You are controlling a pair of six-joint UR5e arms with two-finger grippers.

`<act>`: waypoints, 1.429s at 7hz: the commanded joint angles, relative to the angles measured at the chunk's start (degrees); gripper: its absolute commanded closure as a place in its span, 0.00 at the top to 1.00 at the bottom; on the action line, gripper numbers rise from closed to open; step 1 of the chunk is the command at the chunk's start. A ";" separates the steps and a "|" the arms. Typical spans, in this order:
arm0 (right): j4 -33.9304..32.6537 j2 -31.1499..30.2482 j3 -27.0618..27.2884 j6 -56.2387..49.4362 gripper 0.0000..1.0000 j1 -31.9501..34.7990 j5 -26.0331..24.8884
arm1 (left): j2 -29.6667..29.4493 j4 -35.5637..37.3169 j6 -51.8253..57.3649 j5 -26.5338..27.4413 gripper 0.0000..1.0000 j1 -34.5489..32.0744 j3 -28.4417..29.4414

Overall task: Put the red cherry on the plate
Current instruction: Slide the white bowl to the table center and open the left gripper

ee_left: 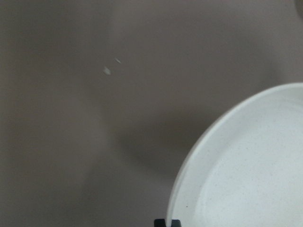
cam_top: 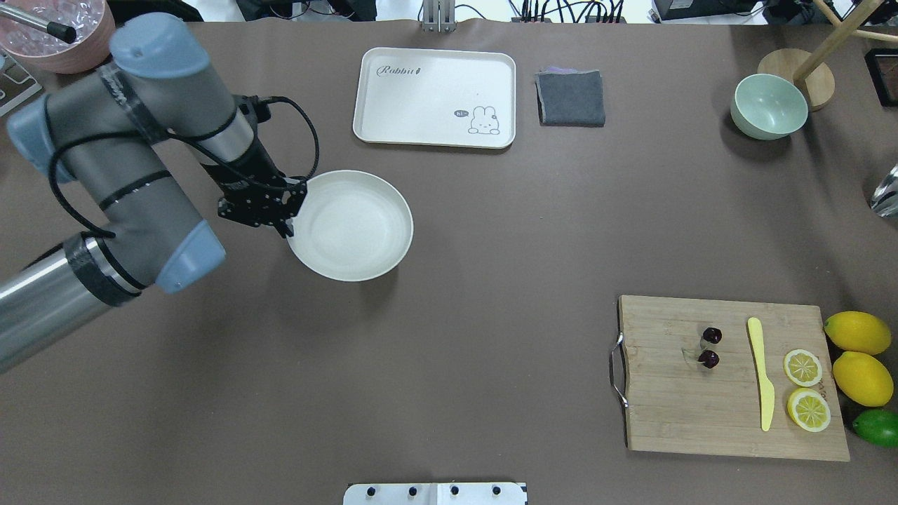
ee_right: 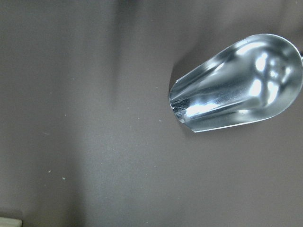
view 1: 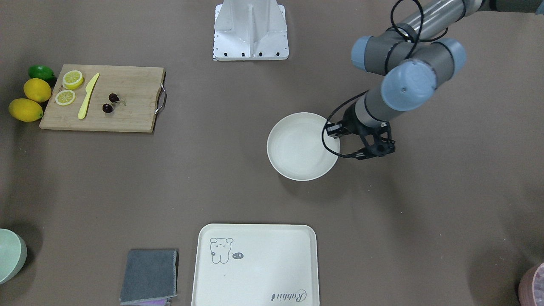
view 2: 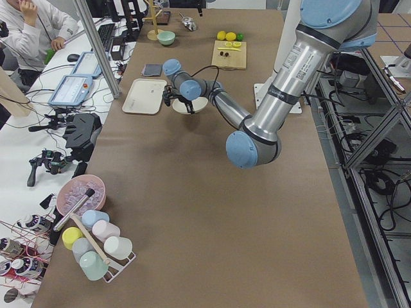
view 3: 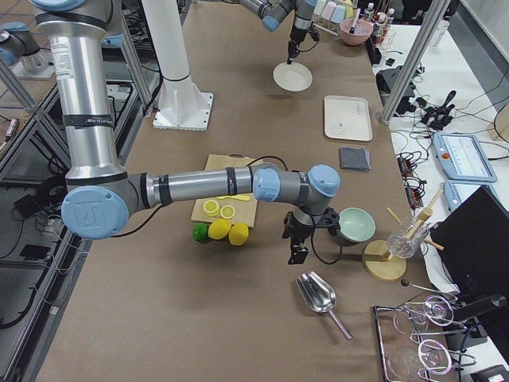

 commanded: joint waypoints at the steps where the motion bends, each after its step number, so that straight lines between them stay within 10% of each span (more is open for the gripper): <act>1: -0.07 -0.06 -0.03 0.01 1.00 -0.02 0.03 | -3.33 -3.57 -12.57 7.02 0.00 8.14 -0.04; 6: -0.07 0.46 -0.46 0.01 1.00 -0.19 0.03 | -6.51 -10.45 -20.70 12.59 0.03 11.60 4.80; 7: -0.16 0.73 -0.73 0.01 1.00 -0.19 0.03 | -6.24 -10.80 -20.01 12.77 0.97 11.60 4.27; 10: -0.16 0.82 -0.73 0.10 1.00 -0.28 2.47 | 2.41 -10.19 -17.48 12.07 0.98 8.29 -4.39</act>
